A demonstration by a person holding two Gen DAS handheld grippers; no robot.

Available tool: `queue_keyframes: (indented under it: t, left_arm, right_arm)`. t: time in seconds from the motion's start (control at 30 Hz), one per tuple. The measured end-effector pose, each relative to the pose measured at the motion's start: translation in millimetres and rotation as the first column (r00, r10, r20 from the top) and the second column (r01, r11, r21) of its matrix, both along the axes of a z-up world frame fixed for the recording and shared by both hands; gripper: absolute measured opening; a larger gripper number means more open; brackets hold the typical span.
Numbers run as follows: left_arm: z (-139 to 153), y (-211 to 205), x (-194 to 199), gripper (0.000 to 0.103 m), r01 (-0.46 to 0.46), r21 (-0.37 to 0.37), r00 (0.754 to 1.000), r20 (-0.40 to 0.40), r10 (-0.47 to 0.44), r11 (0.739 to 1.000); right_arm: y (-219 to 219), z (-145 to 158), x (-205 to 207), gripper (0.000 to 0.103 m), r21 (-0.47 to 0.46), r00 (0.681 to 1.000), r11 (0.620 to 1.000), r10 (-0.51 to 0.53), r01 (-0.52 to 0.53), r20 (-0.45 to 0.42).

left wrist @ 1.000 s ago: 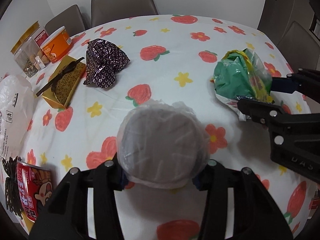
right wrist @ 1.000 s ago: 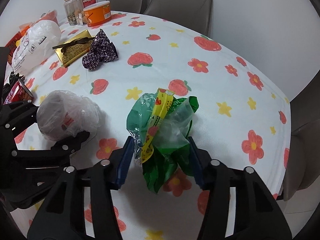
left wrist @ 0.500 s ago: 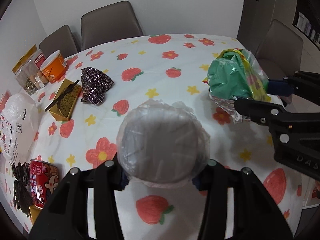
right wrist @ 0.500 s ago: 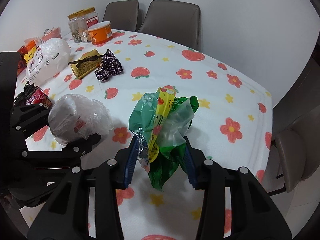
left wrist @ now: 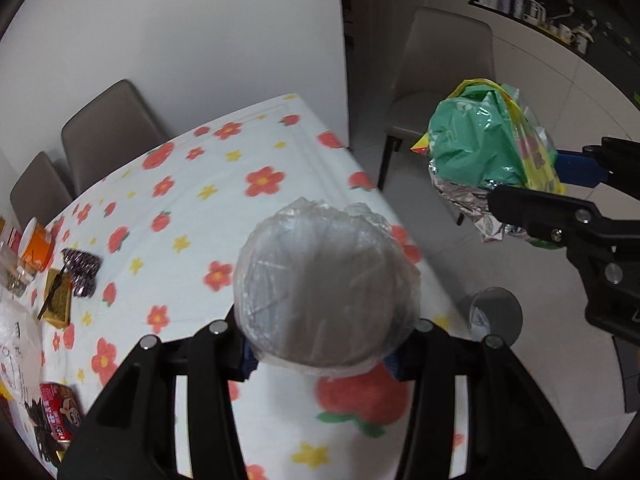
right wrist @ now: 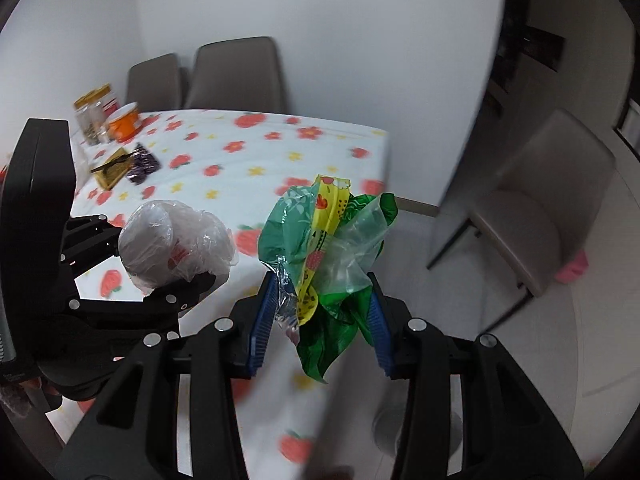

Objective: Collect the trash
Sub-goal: 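Carry the cup and green wrapper with both tools over the grey bin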

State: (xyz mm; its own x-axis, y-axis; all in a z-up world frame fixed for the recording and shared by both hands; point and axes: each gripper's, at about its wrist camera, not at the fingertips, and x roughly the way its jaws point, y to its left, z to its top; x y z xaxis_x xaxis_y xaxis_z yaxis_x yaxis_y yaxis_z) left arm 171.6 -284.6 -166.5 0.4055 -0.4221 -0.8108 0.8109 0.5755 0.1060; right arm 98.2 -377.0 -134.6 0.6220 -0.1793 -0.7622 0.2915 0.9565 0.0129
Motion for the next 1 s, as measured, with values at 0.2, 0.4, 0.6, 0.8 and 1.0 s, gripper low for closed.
queue_keyframes:
  t: [0.2,0.4,0.6,0.8,1.0]
  left_arm:
    - [-0.8,-89.3,-86.3,0.047,0.166,-0.016,0.986,-0.011,-0.166,0.986]
    - [-22.4,-166.0,-173.9,0.047,0.275,-0.014,0.960,-0.047,-0.275,0.961]
    - [-58.6,-223.4,-244.4,0.047,0.336,0.016,0.939,-0.087,-0.333,0.942]
    - [-108.8,-258.7,-277.5,0.047,0.382,0.070,0.918,-0.147,-0.369,0.921]
    - [-171.0,-284.6,-289.7,0.047,0.448,0.129,0.886,-0.197,-0.420,0.885]
  right_arm:
    - [-68.2,-3.6,-107.3,0.041,0.001,0.987,0.987,-0.161,0.161,-0.015]
    - [-134.7,-18.6,-206.8,0.041,-0.015,0.962,0.963,-0.268,0.268,-0.056]
    - [-182.8,-47.3,-270.3,0.041,0.008,0.945,0.949,-0.312,0.314,-0.097]
    - [-210.7,-89.1,-299.4,0.041,0.028,0.928,0.935,-0.347,0.354,-0.139]
    - [-227.2,-133.4,-313.7,0.041,0.060,0.899,0.908,-0.399,0.415,-0.179]
